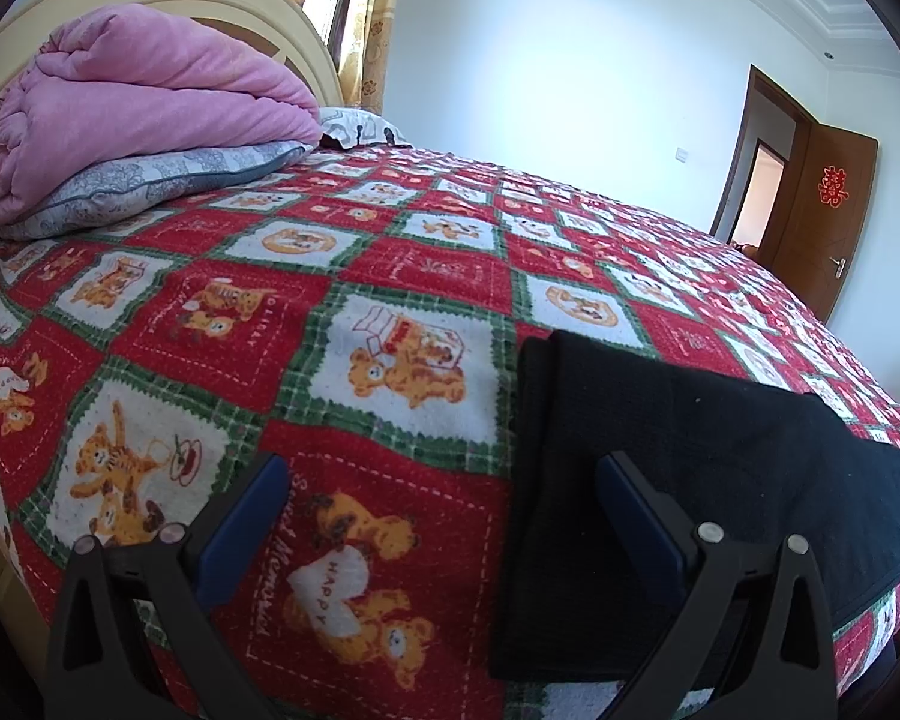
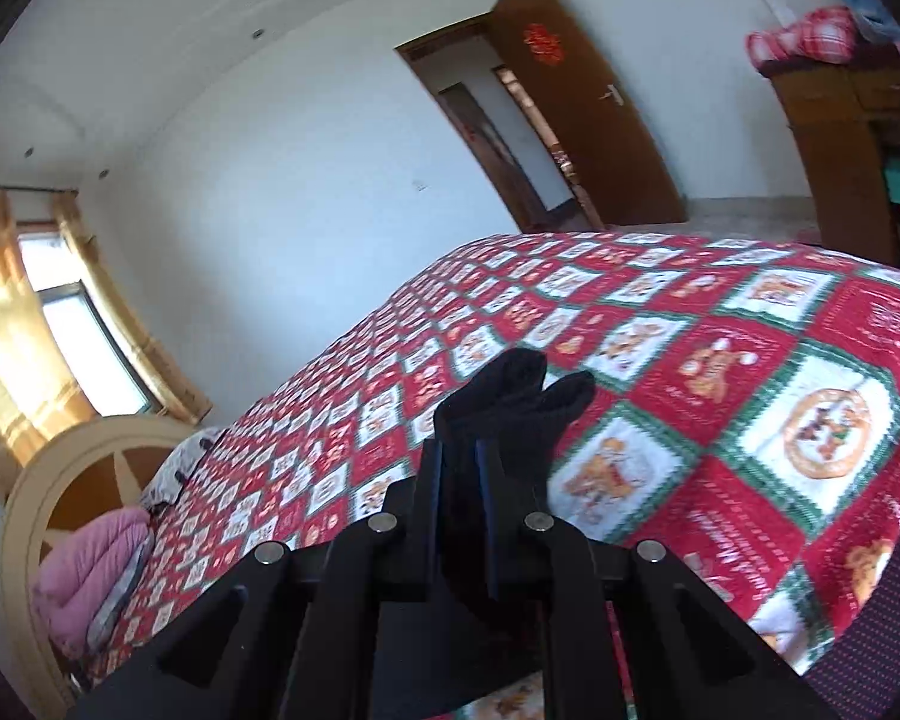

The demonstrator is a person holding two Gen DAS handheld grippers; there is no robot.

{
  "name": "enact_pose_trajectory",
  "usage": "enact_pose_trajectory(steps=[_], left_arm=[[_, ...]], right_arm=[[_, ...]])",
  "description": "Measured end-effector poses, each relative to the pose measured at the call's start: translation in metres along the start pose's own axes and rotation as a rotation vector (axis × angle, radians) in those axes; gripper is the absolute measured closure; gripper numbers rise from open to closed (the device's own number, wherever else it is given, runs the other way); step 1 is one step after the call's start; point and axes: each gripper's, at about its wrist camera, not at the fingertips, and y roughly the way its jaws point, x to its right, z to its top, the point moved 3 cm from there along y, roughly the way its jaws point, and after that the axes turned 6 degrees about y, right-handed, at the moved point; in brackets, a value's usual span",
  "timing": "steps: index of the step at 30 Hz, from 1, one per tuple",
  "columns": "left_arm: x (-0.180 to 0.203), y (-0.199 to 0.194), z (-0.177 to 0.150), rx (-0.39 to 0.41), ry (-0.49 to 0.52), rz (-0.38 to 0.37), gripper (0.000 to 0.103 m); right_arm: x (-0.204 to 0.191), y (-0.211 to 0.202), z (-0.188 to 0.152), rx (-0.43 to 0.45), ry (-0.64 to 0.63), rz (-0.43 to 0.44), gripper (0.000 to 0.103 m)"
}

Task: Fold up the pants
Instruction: 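Lift the pants leg end with the right tool and carry it toward the waistband, then lay the pants leg end onto the waistband and open the right tool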

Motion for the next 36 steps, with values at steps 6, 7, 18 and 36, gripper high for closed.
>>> enact_pose_trajectory(steps=[6,7,18,36], left_arm=[[0.0,0.0,0.0,0.002,0.0,0.0,0.0],[0.0,0.0,0.0,0.002,0.0,0.0,0.0],[0.0,-0.001,-0.001,0.007,-0.001,0.001,0.0],[0.0,-0.001,-0.001,0.013,-0.001,0.001,0.0]], right_arm=[[-0.042,0.012,-0.018,-0.051,-0.071,0.065,0.092],[-0.05,0.014,-0.022,-0.062,-0.082,0.078,0.092],[-0.106,0.034,-0.058,-0.148,-0.165,0.17,0.092],[-0.177,0.08,-0.14,-0.315,-0.279,0.258,0.092]])
